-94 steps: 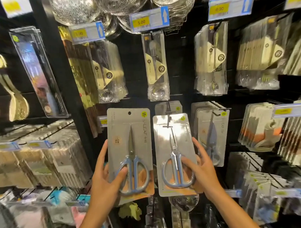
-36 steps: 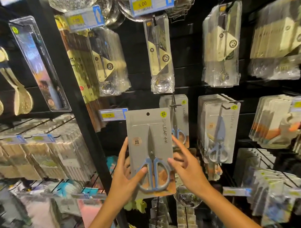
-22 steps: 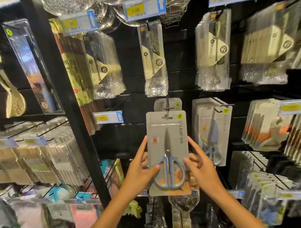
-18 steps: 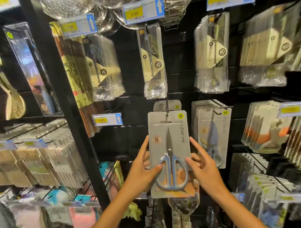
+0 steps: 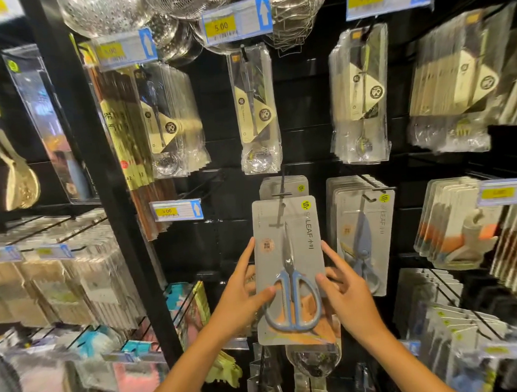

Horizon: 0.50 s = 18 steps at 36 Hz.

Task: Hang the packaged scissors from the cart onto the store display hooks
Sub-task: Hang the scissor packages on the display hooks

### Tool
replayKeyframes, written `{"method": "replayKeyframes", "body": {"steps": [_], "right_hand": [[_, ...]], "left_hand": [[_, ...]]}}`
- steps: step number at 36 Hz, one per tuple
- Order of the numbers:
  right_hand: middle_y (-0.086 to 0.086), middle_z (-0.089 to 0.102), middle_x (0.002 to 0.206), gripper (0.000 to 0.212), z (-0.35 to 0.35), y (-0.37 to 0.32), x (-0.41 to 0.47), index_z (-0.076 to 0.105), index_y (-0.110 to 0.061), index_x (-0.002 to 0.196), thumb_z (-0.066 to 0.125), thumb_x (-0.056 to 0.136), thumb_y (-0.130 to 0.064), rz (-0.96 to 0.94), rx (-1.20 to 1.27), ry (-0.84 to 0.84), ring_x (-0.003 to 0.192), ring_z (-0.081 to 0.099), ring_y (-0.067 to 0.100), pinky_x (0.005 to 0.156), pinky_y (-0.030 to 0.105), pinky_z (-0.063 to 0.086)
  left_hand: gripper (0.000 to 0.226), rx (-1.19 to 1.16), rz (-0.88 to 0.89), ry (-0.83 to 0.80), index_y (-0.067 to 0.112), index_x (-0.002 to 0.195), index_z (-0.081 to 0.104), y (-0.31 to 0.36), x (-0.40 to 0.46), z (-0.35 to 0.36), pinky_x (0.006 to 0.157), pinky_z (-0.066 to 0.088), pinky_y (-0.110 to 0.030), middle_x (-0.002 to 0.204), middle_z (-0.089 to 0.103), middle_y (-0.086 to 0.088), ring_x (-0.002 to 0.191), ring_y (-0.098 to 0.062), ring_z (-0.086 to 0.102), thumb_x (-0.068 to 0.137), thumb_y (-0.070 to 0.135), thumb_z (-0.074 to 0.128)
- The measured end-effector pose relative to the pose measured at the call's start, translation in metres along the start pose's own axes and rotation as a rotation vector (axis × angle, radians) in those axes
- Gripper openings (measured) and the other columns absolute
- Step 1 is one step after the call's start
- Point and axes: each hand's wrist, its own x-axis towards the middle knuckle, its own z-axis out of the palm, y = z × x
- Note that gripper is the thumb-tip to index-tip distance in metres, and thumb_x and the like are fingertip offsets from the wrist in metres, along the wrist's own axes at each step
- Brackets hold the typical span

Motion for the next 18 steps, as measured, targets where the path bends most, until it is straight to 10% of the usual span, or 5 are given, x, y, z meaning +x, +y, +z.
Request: {"method": "replayKeyframes", "body": {"steps": [7,12,18], "right_hand": [[-0.004,0.075,0.104,0.069,0.003,0.018,0.028,0.018,-0.057,0.151,0.055,0.102,-0.026,0.032,-0.082,-0.085,0.098,0.069,0.038,0.086,0.060,0.054],[0.000,0.054,0.148,0.085,0.009,0.032,0.058,-0.007,-0.073,0.140,0.056,0.101,-0.031,0.055,-0.159,-0.159,0.123,0.062,0.028,0.103,0.052,0.051],[-0.008,0.026,0.164,0.094,0.016,0.041,0.090,-0.016,-0.044,0.155,0.059,0.100,-0.031,0.122,-0.181,-0.187,0.141,0.039,0.010,0.109,0.031,0.038]], "left_hand": [[0.095,0.048,-0.095,0.022,0.050,0.154,0.019,-0.001,0.035,-0.001,0.088,0.058,-0.026,0.130,0.061,0.003,0.113,-0.009,0.068,0.088,0.014,0.077],[0.094,0.067,-0.145,0.028,0.044,0.156,0.015,0.001,0.064,0.006,0.071,0.055,-0.013,0.125,0.058,0.008,0.099,0.004,0.069,0.090,0.011,0.073],[0.101,0.095,-0.200,0.041,0.040,0.159,0.005,0.001,0.084,0.011,0.087,0.057,-0.023,0.138,0.054,0.003,0.114,-0.010,0.064,0.089,0.019,0.075]]}}
